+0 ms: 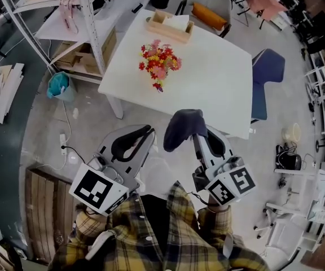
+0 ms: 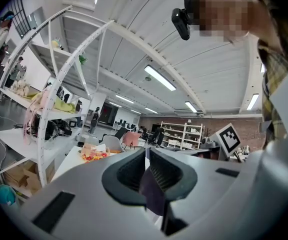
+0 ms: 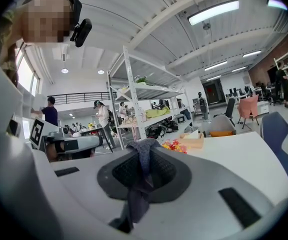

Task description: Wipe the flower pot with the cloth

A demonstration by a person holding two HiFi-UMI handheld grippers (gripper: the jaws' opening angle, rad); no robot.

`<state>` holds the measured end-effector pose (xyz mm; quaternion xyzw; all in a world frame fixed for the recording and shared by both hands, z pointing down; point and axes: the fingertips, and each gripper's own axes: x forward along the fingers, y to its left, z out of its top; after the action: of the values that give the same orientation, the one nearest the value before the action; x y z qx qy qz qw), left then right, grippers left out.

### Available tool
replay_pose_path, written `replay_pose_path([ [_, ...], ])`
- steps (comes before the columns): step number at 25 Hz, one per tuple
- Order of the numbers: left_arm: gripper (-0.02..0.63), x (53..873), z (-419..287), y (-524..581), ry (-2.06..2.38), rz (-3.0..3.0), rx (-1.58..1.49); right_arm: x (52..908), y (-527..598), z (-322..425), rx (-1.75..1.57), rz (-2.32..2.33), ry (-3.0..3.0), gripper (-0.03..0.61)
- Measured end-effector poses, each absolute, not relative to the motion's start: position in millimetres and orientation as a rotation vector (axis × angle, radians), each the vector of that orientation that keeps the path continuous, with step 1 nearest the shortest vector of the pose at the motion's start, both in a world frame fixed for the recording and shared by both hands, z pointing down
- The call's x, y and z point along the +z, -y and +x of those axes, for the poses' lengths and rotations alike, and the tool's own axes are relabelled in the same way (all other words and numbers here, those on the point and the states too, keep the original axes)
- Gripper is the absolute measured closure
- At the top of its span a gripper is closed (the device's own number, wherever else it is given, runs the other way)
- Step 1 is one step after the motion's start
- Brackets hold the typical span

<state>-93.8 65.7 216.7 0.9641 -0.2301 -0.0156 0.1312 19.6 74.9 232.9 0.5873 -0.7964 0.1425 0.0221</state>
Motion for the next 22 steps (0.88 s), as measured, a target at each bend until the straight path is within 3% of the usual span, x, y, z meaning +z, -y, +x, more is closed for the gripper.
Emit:
replay_pose_path([
  [22,0.58,186.3,29.9,119.3,0.803,2.829,-0.016,211.6,121.2,153.8,0.439,1.732,2.556,0.568],
])
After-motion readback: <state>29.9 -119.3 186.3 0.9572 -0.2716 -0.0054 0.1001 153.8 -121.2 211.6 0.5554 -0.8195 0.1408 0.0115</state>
